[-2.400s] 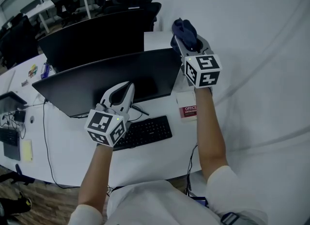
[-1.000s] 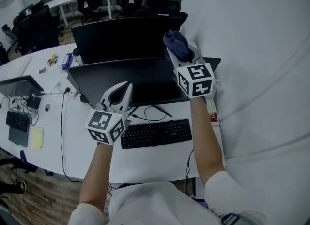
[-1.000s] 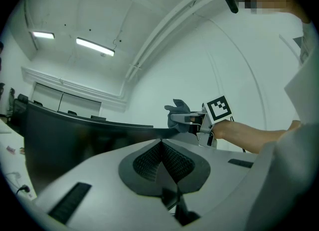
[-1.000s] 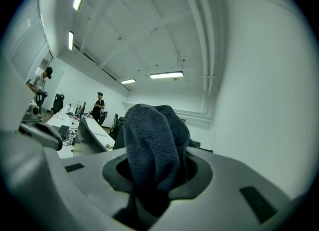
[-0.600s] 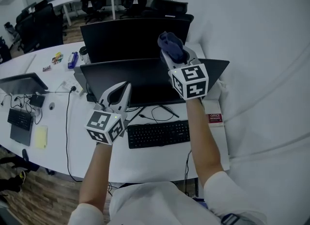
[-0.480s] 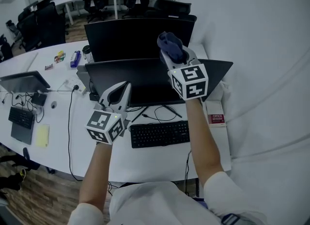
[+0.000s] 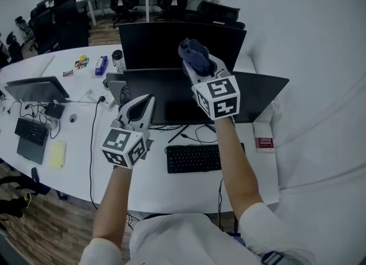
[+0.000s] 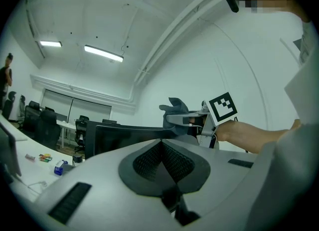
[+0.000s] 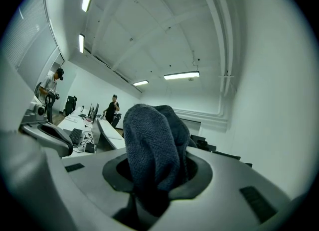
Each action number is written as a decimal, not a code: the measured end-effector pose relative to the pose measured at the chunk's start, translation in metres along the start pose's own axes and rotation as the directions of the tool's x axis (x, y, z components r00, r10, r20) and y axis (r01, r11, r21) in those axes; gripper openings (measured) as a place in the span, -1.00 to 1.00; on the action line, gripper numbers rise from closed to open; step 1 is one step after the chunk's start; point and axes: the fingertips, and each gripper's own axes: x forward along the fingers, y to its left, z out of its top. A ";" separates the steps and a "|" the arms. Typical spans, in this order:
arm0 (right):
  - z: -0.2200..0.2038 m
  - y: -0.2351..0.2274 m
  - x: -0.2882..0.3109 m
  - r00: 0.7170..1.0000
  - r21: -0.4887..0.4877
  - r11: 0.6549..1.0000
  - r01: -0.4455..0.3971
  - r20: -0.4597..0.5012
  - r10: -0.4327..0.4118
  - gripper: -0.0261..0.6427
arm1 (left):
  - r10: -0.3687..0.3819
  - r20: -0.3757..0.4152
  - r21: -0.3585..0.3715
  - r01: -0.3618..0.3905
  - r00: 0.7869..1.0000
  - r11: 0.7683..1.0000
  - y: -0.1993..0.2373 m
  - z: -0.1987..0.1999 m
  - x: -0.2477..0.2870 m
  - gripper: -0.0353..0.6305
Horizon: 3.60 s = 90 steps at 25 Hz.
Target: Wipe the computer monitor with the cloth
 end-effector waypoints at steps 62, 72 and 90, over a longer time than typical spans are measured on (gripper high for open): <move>-0.039 0.244 0.084 0.983 -0.407 0.896 -0.176 -0.022 0.182 -0.51 | 0.171 -0.028 -0.066 -0.173 0.985 0.983 0.117 -0.041 -0.100 -0.86; -0.079 0.243 0.073 0.984 -0.360 0.916 -0.178 -0.079 0.160 -0.51 | 0.151 -0.051 -0.074 -0.155 0.987 0.985 0.111 -0.055 -0.094 -0.86; -0.153 0.268 0.079 0.966 -0.314 0.919 -0.239 -0.178 0.190 -0.51 | 0.130 -0.116 -0.105 -0.142 0.985 0.984 0.113 -0.098 -0.089 -0.86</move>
